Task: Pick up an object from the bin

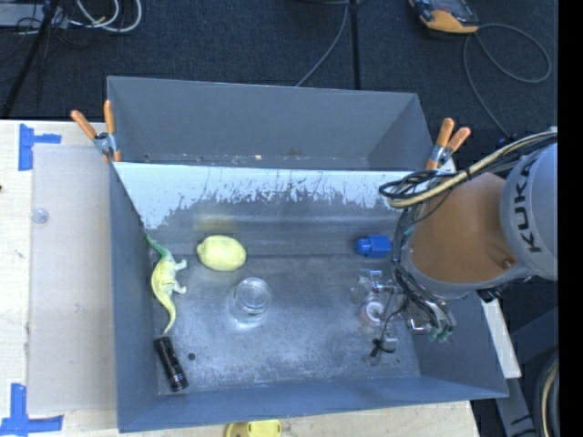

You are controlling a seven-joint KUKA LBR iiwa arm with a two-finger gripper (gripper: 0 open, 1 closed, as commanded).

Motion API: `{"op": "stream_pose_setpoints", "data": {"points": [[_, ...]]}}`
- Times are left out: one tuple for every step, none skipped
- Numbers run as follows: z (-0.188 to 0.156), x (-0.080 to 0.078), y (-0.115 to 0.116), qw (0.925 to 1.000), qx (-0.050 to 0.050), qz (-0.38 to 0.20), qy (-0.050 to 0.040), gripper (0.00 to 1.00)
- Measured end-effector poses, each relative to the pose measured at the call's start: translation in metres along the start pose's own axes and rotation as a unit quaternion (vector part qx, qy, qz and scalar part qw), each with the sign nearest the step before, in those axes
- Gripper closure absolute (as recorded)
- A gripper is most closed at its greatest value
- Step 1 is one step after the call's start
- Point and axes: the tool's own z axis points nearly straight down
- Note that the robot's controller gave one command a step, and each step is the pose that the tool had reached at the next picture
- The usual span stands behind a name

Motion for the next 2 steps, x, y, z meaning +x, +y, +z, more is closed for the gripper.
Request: {"op": "stream_pose_setpoints", "data": {"points": [[0.031,-0.029,-0.031,0.9937,-0.001,-0.112,-0.0017,0.0],[0.05,-0.034,-0.054,0.9894,-0.002,-0.145,0.0035,0.0]]}}
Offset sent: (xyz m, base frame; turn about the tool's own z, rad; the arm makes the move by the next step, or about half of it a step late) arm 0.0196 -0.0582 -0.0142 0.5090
